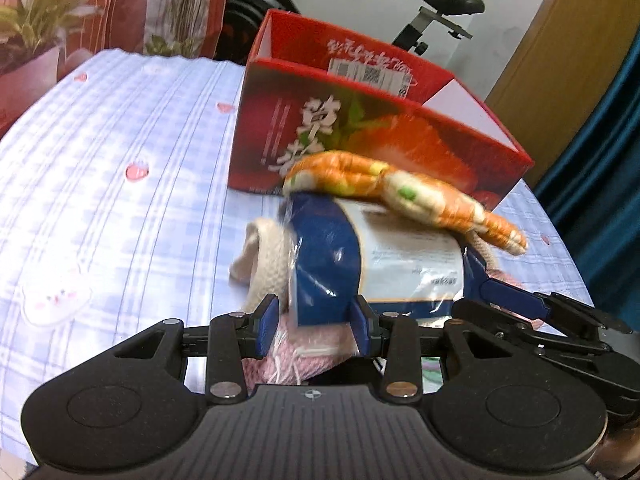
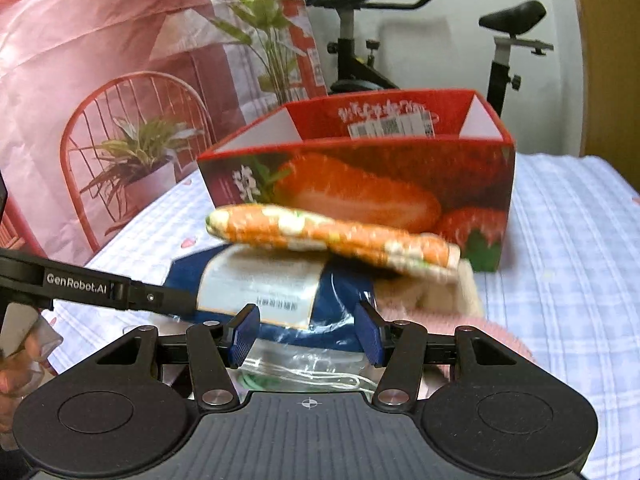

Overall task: Organize soft objects
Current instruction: 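Move both tools from the box back to the orange floral pillow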

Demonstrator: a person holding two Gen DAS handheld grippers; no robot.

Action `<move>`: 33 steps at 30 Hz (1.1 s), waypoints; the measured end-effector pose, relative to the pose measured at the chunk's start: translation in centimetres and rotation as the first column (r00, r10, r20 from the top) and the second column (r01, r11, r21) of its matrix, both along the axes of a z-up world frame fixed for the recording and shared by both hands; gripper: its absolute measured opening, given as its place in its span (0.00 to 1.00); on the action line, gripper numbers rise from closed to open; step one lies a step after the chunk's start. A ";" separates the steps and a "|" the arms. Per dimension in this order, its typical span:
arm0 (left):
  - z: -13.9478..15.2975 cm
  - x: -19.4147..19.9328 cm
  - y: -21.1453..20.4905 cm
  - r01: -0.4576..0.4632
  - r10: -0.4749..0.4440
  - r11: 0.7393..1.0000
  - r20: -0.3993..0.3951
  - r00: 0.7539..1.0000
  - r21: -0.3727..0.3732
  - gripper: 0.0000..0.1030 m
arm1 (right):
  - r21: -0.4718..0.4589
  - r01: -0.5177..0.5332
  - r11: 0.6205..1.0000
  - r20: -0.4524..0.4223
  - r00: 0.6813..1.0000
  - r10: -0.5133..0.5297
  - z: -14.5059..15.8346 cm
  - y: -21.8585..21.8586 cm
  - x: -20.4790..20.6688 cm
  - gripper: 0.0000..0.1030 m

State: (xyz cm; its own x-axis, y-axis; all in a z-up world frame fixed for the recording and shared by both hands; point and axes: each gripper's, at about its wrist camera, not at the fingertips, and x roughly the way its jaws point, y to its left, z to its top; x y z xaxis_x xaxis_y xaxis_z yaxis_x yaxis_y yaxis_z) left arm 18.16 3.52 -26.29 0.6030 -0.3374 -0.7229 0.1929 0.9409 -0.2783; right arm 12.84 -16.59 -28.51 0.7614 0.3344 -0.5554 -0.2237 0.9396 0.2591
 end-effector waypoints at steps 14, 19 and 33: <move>5.0 -0.3 2.1 -0.078 0.070 0.996 0.174 0.982 0.041 0.40 | -0.038 0.073 0.997 0.092 0.993 -0.069 0.5 -0.8 -0.8 0.49; 6.4 1.6 2.1 -0.099 0.096 0.995 0.168 0.981 0.008 0.41 | 0.008 0.153 0.988 0.208 0.966 -0.151 3.2 -2.6 -1.0 0.49; 4.9 3.6 0.0 -0.053 0.053 0.999 0.125 0.991 0.001 0.40 | -0.105 0.112 0.988 0.037 0.993 -0.109 0.0 0.1 5.2 0.48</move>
